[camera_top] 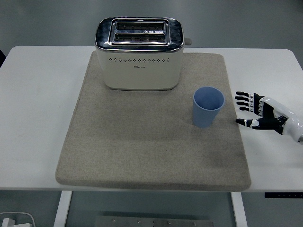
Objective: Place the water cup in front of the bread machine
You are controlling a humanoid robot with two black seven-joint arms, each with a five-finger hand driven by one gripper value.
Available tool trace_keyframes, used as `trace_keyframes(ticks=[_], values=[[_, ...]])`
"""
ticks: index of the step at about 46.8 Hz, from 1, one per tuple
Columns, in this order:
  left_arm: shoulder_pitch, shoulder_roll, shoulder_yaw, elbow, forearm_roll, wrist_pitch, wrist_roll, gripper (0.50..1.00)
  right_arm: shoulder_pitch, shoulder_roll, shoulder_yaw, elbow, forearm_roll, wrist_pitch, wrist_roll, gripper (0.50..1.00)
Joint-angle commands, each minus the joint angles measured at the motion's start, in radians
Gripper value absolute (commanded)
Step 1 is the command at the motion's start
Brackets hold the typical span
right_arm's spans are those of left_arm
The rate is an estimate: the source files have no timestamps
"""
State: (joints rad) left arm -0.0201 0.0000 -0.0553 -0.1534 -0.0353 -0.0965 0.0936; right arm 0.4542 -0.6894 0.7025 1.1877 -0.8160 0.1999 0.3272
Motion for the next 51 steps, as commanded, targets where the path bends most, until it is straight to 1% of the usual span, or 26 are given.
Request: trace_keyframes(ticks=[1,16,24,31,41,45,51], values=[[0.0,0.0,0.0,0.0,0.0,0.0,0.0,1.0,0.0,0.005,0.0,0.012,0.0,-0.014,-0.002,0.905],[0.0,0.0,0.0,0.0,0.0,0.0,0.0,1.0,-0.006,0.048,-0.001,0.02,0.0,-0.031,-0.002,0.905],[0.0,0.0,0.0,0.0,0.0,0.0,0.0,1.0,-0.008,0.074,-0.001,0.02,0.0,-0.033,-0.016,0.905],[0.0,0.0,0.0,0.0,0.0,0.0,0.0,1.0,-0.006,0.099,-0.001,0.02,0.0,-0.046,-0.016,0.905],[0.0,0.0,0.0,0.0,0.0,0.0,0.0,1.0,-0.003,0.116,-0.001,0.02,0.0,-0.048,-0.017,0.905],[0.0,0.0,0.0,0.0,0.0,0.0,0.0,1.0,-0.002,0.122,-0.001,0.018,0.0,-0.048,-0.031,0.905],[0.0,0.0,0.0,0.0,0.0,0.0,0.0,1.0,0.003,0.145,-0.001,0.02,-0.002,-0.057,-0.034,0.905]])
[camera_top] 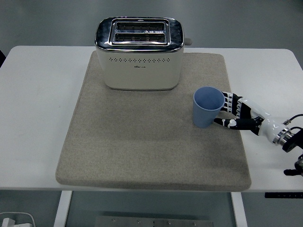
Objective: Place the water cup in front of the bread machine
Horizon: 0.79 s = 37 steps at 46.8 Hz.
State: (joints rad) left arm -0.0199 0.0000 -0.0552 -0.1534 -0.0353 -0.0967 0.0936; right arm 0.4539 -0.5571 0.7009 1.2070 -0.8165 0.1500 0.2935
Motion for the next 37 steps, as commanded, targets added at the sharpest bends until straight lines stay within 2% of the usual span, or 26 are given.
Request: trace_keyframes(ticks=[1,37], values=[[0.0,0.0,0.0,0.0,0.0,0.0,0.0,1.0,0.003,0.012,0.0,0.0,0.0,-0.009,0.0,0.907],[0.0,0.0,0.0,0.0,0.0,0.0,0.0,1.0,0.009,0.057,0.0,0.0,0.0,-0.027,-0.005,0.907]])
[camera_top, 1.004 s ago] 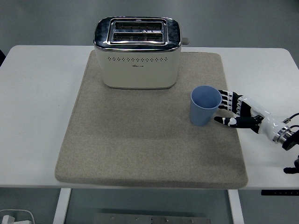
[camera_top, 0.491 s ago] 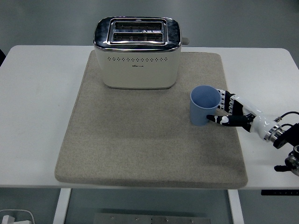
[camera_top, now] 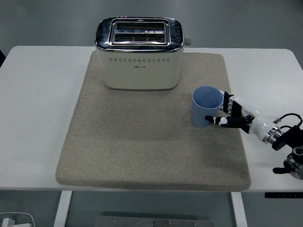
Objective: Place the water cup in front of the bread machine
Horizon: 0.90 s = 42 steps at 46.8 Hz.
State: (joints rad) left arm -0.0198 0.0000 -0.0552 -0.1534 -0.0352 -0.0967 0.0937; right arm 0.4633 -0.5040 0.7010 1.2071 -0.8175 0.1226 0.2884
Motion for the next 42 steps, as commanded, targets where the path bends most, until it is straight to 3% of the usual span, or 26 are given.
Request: trace_keyframes(ticks=[1,19,26,33,42], values=[[0.0,0.0,0.0,0.0,0.0,0.0,0.0,1.0,-0.002,0.005,0.0,0.0,0.001,0.0,0.0,0.907],[0.0,0.0,0.0,0.0,0.0,0.0,0.0,1.0,-0.002,0.033,0.002,0.0,0.001,0.002,0.002,0.901],[0.0,0.0,0.0,0.0,0.0,0.0,0.0,1.0,-0.002,0.039,0.002,0.0,0.001,0.002,0.002,0.756],[0.0,0.0,0.0,0.0,0.0,0.0,0.0,1.0,-0.002,0.042,0.002,0.0,0.001,0.006,0.002,0.574],[0.0,0.0,0.0,0.0,0.0,0.0,0.0,1.0,0.0,0.048,0.003,0.015,0.001,0.002,0.002,0.525]])
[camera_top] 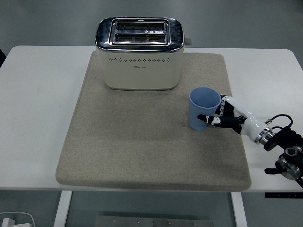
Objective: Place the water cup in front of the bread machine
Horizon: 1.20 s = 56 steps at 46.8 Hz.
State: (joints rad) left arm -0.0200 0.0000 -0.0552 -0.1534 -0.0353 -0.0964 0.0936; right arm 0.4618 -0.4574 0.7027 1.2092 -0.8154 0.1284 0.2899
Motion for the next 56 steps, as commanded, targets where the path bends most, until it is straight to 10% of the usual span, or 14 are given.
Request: trace_keyframes(ticks=[1,56], values=[[0.0,0.0,0.0,0.0,0.0,0.0,0.0,1.0,0.002,0.003,0.001,0.018,0.001,-0.004,0.0,0.525],[0.0,0.0,0.0,0.0,0.0,0.0,0.0,1.0,0.196,0.216,-0.163,0.03,-0.019,-0.082,-0.023,0.552]])
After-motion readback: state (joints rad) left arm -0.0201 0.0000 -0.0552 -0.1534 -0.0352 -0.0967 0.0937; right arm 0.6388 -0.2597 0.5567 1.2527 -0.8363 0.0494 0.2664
